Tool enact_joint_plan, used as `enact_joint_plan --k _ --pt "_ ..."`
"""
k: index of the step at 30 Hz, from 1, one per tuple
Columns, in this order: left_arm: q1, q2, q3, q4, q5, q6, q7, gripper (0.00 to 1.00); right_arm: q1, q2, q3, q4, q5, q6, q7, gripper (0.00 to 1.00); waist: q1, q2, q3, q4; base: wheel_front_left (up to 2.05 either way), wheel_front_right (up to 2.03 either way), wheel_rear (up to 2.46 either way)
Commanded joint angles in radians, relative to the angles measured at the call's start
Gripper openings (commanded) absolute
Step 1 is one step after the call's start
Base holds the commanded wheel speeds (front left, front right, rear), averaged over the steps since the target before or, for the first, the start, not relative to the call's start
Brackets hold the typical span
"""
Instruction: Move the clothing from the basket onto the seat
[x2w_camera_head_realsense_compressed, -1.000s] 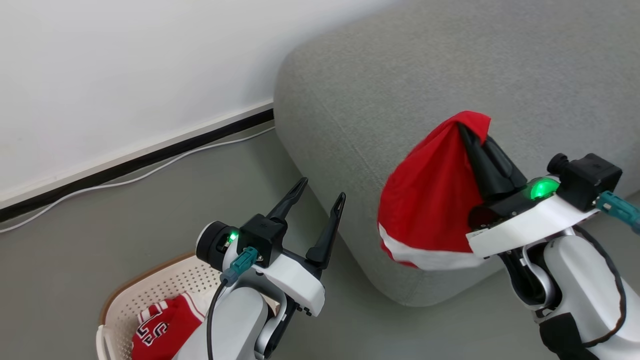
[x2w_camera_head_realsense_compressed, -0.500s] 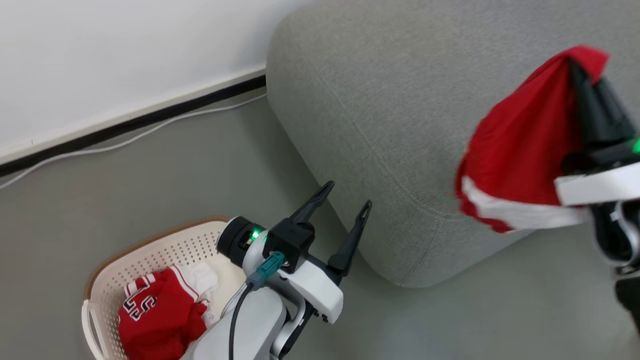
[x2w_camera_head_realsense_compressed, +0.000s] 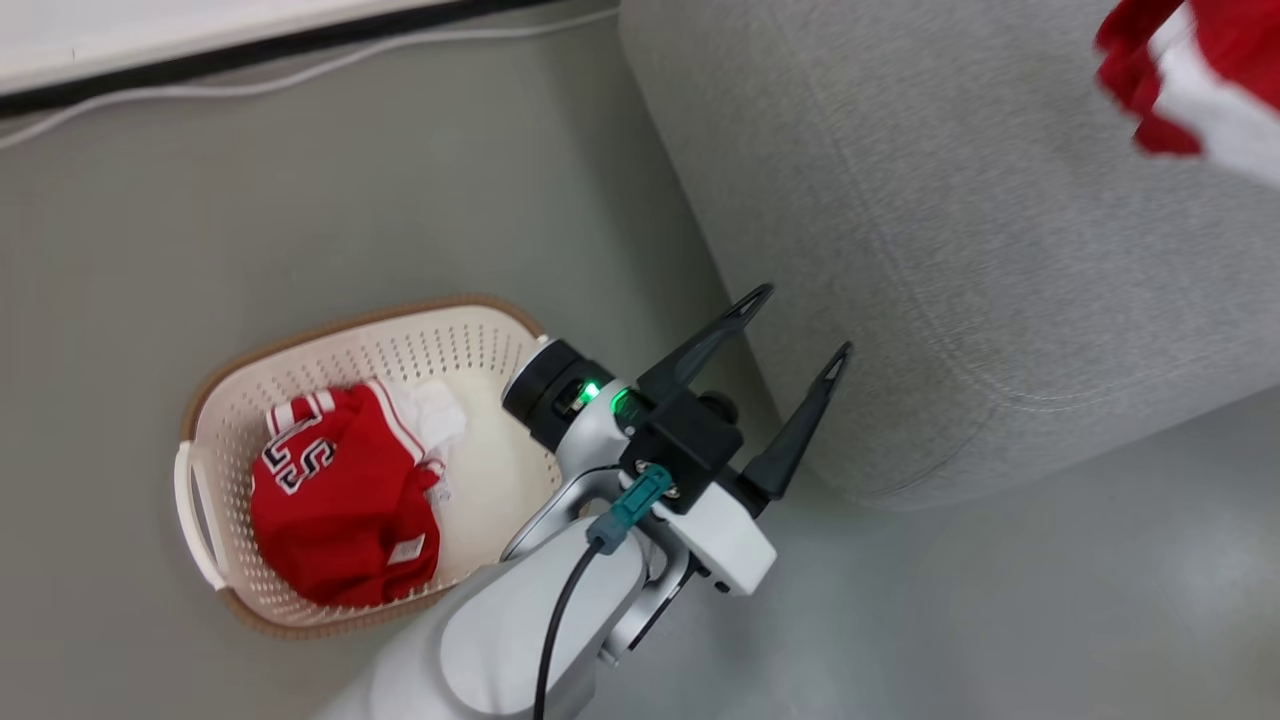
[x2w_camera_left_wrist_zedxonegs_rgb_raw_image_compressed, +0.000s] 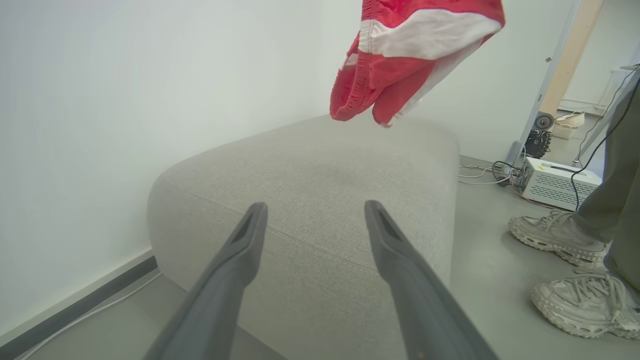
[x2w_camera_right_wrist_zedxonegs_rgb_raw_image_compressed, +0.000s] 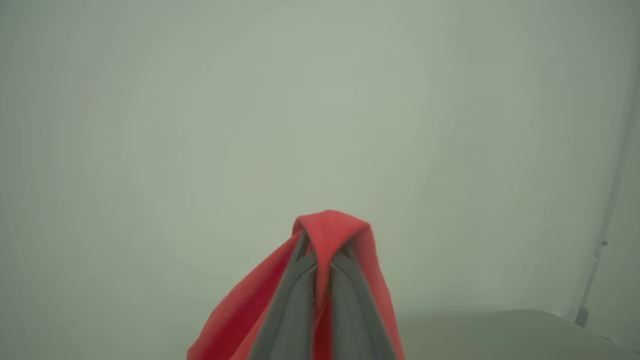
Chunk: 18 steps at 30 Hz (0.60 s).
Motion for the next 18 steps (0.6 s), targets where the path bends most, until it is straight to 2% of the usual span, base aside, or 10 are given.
enact_joint_plan --k 1,7,18 --pt "-0.048 -0.003 0.01 -0.037 -0.005 0.014 -0.006 1.0 -0.019 -0.049 -0.019 -0.008 0.007 0.004 -0.006 0.0 0.0 0.0 0.071 0.047 0.0 0.0 0.0" --pt "-0.145 -0.003 -0.063 -0.074 -0.008 0.048 -0.006 1.0 -0.092 -0.126 -0.101 0.053 0.015 0.004 -0.006 0.0 0.0 0.0 0.175 0.09 0.0 0.0 0.0" --pt "-0.248 -0.003 -0.168 -0.088 -0.039 0.109 -0.006 1.0 -0.236 -0.243 -0.136 0.214 -0.019 0.004 -0.006 0.0 0.0 0.0 0.325 0.159 0.0 0.0 0.0"
